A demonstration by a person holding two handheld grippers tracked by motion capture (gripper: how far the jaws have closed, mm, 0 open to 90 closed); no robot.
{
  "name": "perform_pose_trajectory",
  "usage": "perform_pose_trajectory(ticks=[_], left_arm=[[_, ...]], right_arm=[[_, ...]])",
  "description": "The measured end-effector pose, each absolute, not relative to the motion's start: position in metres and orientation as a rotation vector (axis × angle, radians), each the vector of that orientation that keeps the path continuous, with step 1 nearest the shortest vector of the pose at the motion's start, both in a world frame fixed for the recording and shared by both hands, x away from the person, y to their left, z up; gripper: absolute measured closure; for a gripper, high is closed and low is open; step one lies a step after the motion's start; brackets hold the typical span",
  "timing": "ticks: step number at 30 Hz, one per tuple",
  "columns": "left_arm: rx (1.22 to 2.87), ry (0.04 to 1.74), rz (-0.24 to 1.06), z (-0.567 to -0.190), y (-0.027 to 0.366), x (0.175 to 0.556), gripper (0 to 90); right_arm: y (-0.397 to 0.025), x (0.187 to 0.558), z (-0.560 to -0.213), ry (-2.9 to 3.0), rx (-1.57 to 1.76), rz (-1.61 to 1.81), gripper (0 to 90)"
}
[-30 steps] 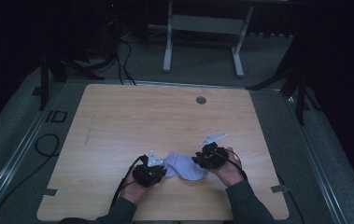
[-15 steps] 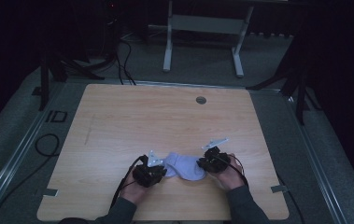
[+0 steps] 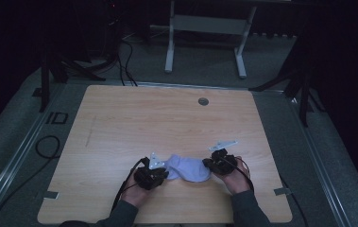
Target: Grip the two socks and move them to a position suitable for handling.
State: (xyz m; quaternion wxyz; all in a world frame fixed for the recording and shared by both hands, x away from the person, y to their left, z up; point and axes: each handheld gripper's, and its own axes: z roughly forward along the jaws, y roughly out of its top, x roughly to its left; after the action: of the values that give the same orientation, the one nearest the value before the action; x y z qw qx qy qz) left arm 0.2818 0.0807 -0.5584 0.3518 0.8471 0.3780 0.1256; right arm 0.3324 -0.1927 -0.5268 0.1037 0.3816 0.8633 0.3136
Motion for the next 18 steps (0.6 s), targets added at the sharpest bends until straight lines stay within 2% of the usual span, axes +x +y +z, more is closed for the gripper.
perform_pose_trajectory(ticks=[13, 18], left_arm=[[2.199, 0.976, 0.317, -0.5579, 0.0827, 0.2810, 75.8], [2.210, 0.979, 0.322, -0.5560, 0.0847, 0.2803, 71.5]], right_arm=[[-0.2015, 0.3383, -0.5255, 2.504, 1.157, 0.917, 86.7], [-0.2017, 0.3408, -0.5295, 2.507, 1.166, 0.917, 86.7]])
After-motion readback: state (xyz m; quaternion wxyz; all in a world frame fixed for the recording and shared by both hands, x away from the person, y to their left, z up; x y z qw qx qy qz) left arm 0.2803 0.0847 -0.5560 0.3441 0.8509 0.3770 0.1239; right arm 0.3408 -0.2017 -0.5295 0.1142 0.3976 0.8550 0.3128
